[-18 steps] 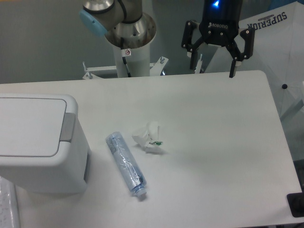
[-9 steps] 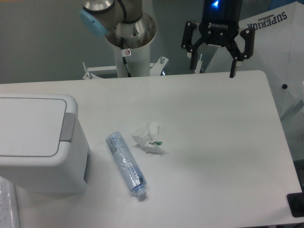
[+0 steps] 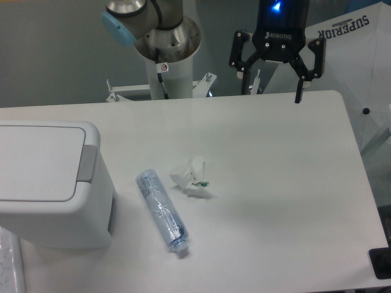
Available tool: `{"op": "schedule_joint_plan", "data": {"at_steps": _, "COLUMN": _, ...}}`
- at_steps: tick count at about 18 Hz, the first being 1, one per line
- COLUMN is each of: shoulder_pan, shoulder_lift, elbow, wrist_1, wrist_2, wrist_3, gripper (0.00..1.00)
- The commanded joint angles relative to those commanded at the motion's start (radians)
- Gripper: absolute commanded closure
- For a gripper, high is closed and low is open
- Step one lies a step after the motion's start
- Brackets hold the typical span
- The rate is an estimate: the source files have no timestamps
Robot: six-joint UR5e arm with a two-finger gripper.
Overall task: Open the trash can
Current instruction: 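Move the open gripper across the table toward the trash can lid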
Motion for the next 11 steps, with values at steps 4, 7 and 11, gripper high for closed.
{"op": "schedule_joint_plan", "data": {"at_steps": 4, "shoulder_pan": -0.015, "shoulder_lift": 0.005, "elbow": -0.015, "wrist_1": 0.032, "wrist_2": 0.002, "wrist_3": -0.011, "gripper": 0.00}}
{"op": "schedule_joint_plan", "data": {"at_steps": 7, "shoulder_pan": -0.054, "shoulder_lift": 0.002, "elbow": -0.015, "wrist_1": 0.044, "wrist_2": 0.011, "wrist_3": -0.075, "gripper": 0.00}}
{"op": "schedule_joint_plan", "data": {"at_steps": 11, "shoulder_pan": -0.107, "shoulder_lift": 0.002, "elbow": -0.017, "wrist_1": 0.048, "wrist_2": 0.050, "wrist_3": -0.172, "gripper": 0.00}}
